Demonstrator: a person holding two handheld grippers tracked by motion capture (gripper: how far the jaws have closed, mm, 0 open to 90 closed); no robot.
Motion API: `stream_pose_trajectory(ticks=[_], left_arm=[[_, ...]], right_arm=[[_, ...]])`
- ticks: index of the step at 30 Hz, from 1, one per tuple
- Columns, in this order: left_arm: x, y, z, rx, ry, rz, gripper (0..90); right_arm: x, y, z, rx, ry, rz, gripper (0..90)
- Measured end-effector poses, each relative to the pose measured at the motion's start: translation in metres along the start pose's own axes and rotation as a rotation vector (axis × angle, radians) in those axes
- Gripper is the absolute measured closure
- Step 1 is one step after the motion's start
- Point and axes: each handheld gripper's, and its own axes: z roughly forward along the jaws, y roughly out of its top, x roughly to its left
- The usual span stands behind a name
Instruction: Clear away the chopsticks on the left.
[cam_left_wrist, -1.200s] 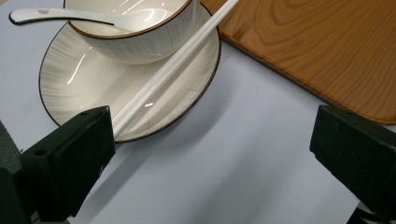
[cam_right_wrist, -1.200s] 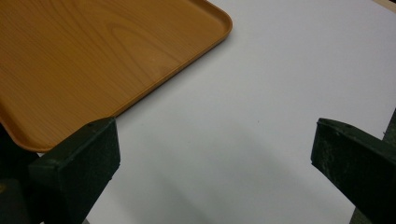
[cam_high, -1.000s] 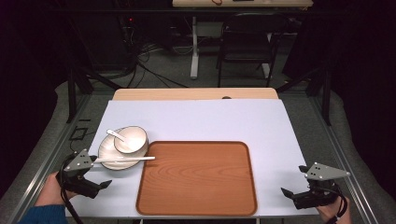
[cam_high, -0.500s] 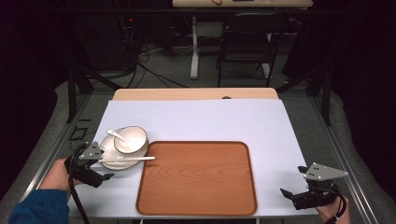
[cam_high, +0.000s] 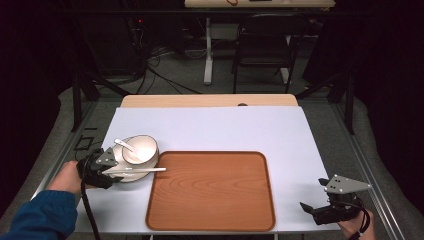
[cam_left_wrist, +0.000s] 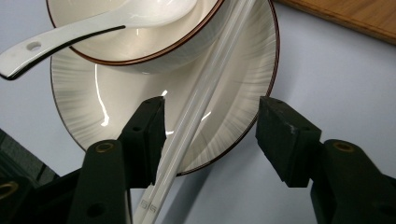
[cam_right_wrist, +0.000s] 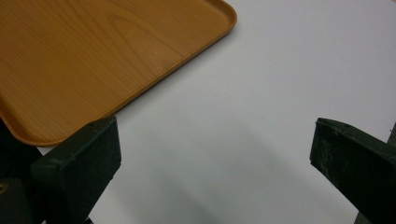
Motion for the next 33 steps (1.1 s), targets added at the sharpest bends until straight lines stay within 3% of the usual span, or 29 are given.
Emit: stream_pose_trajectory(ticks=[6,13,27,33], left_arm=[[0.001,0.006,0.008,0.03,0.004,0.029,57.7],[0.001,0.011,0.017,0.056,-0.033,0.069,67.6],[-0.003,0.012,0.028,0.074,-0.036,0.11,73.6],[-0.005,0.013,0.033,0.108,-0.034,0.194,77.8]], right_arm=[[0.0,0.0,0.001,0.005,0.002,-0.003,1.7],[0.0,0.0,0.001,0.01,0.006,-0.007,1.7],[0.001,0.0,0.001,0.014,0.007,-0.01,2.0],[0.001,0.0,0.002,0.017,0.004,-0.011,3.3]])
